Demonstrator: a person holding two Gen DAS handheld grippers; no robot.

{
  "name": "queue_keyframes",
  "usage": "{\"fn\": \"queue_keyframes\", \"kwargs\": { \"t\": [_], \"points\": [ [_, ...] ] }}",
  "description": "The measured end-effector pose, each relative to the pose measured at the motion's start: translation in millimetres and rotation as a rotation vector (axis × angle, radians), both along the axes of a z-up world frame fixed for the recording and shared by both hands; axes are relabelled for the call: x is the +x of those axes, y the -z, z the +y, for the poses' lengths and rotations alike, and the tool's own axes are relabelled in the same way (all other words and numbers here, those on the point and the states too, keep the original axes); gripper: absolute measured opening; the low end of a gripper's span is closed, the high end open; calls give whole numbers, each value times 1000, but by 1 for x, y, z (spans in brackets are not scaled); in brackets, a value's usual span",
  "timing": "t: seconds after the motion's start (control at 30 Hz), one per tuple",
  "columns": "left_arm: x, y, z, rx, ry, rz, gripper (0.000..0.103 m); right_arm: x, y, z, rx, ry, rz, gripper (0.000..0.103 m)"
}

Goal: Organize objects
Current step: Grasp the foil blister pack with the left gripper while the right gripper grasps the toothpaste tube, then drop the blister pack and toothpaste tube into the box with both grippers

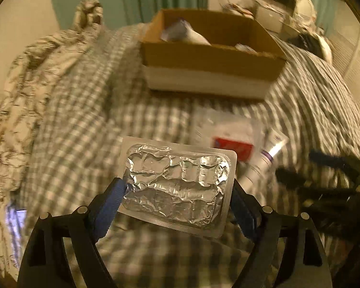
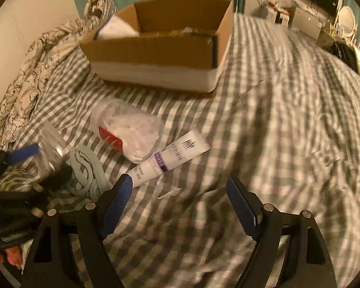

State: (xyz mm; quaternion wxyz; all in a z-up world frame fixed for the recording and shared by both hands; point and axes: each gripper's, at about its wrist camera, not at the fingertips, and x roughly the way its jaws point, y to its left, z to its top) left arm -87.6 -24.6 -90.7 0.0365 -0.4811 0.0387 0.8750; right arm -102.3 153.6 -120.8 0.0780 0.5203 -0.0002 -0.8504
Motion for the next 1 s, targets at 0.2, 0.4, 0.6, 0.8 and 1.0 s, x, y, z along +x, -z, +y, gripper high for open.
{"fn": "queue_keyframes", "kwargs": {
  "t": [0.2,0.4,0.6,0.8,1.0],
  "points": [
    [-5,-4,-13,-38,-68,24,87,-20,24,-19,-9,11,-56,81],
    [-13,6,-14,-42,-70,6,87,-32,38,-37,58,-2,-62,80],
    [-11,6,-13,-36,-56,6,87,-23,38,-43,195,-24,-20,30],
    [0,-5,-10,-35,-35,33,87,2,19,-27,175,-36,9,21],
    [18,-30,-7,-18,-26,78,87,31,-31,-16,95,-50,98,21]
  ]
}}
